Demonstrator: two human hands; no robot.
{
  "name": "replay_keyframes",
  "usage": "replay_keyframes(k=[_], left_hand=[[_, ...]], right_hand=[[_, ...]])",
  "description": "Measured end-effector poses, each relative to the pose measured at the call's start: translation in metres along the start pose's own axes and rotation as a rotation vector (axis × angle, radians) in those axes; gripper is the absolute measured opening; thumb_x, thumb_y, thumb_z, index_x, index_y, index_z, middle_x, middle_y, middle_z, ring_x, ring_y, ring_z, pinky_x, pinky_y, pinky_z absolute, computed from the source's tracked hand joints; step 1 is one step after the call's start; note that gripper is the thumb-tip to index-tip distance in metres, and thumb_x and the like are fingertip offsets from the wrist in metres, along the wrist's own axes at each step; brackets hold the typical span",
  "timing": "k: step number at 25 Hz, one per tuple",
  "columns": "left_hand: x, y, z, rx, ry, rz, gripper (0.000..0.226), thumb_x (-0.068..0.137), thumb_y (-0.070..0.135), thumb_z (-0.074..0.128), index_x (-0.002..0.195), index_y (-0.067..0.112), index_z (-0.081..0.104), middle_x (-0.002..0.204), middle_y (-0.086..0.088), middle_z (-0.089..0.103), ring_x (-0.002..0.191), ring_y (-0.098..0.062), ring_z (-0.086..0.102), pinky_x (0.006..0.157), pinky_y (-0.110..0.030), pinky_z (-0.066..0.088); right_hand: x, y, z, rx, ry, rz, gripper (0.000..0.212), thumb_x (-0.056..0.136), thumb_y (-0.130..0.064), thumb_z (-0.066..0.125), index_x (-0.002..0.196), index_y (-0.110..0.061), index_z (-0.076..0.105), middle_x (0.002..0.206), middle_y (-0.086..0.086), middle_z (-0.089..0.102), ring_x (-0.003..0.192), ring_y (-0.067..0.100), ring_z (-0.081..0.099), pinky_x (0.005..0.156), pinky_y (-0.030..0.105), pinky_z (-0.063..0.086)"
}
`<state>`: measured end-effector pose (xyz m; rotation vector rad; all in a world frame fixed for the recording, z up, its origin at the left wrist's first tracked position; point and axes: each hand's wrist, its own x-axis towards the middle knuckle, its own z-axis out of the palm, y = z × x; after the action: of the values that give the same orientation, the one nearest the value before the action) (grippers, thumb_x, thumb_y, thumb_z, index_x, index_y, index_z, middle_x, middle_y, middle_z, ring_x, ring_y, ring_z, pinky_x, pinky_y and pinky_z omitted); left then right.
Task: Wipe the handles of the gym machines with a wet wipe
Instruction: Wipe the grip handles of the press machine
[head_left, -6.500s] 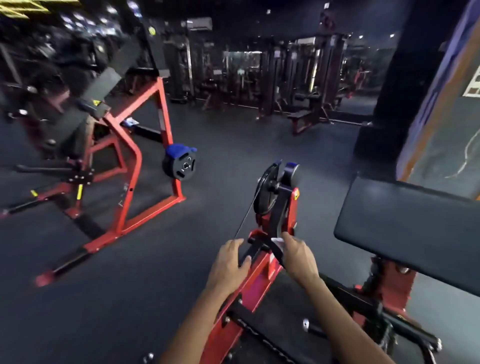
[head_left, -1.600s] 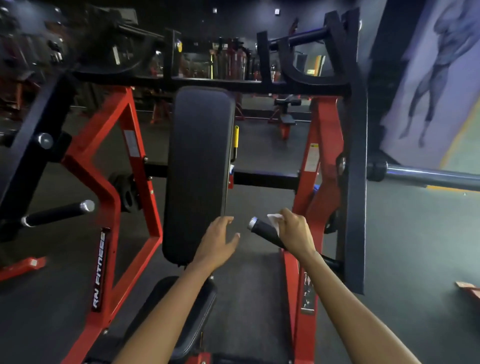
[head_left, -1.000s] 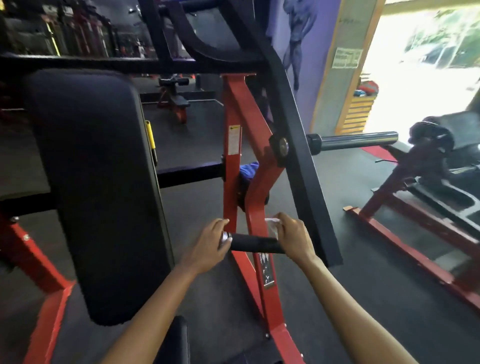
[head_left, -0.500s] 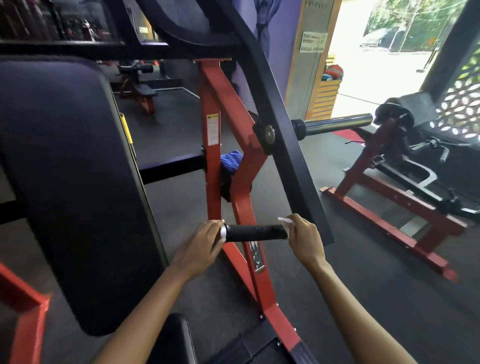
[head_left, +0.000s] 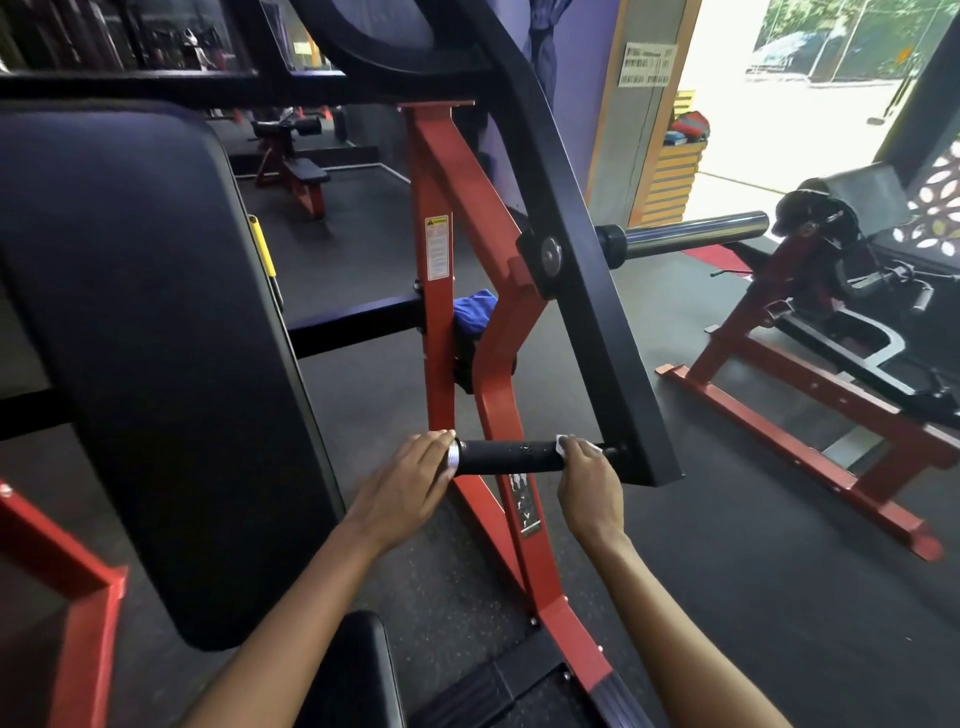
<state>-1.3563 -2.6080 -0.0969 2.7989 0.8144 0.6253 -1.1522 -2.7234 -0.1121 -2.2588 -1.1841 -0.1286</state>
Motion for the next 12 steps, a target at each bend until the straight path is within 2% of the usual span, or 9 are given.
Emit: replay_keyframes(k=[2, 4, 9, 12], left_hand=[[0.000, -0.002, 0.002, 0.019, 0.007, 0.001, 0.050, 0.099, 0.034, 0.038, 0.143, 0.011, 0.037, 0.139, -0.006, 0.048, 0.128, -0.018, 0.046, 0.104, -0.033, 0.044], [-0.001, -0.001, 0.003, 0.020, 0.009, -0.004, 0.050, 0.099, 0.032, 0.041, 0.144, 0.011, 0.037, 0.140, -0.006, 0.048, 0.129, -0.019, 0.045, 0.103, -0.032, 0.042], [-0.003, -0.002, 0.002, 0.058, 0.030, 0.028, 0.048, 0.098, 0.029, 0.046, 0.142, 0.009, 0.040, 0.138, -0.010, 0.050, 0.129, -0.022, 0.048, 0.102, -0.033, 0.042], [-0.002, -0.003, 0.002, 0.109, 0.050, 0.054, 0.048, 0.096, 0.031, 0.046, 0.138, 0.007, 0.044, 0.134, -0.011, 0.055, 0.125, -0.024, 0.052, 0.102, -0.037, 0.044]], right_hand=[[-0.009, -0.007, 0.010, 0.040, 0.022, 0.039, 0.044, 0.083, 0.009, 0.056, 0.126, -0.003, 0.056, 0.129, 0.010, 0.058, 0.119, 0.026, 0.056, 0.092, 0.039, 0.050], [-0.015, -0.015, 0.016, 0.061, 0.030, 0.039, 0.048, 0.085, 0.008, 0.056, 0.132, -0.002, 0.052, 0.138, 0.010, 0.051, 0.125, 0.025, 0.051, 0.098, 0.039, 0.047], [-0.026, -0.046, 0.029, 0.122, 0.052, -0.082, 0.050, 0.080, 0.010, 0.061, 0.128, -0.005, 0.055, 0.137, 0.010, 0.053, 0.125, 0.024, 0.052, 0.094, 0.040, 0.050], [-0.030, -0.057, 0.033, 0.145, 0.067, -0.193, 0.051, 0.075, 0.009, 0.069, 0.124, -0.004, 0.059, 0.130, 0.012, 0.058, 0.118, 0.024, 0.058, 0.088, 0.037, 0.054]])
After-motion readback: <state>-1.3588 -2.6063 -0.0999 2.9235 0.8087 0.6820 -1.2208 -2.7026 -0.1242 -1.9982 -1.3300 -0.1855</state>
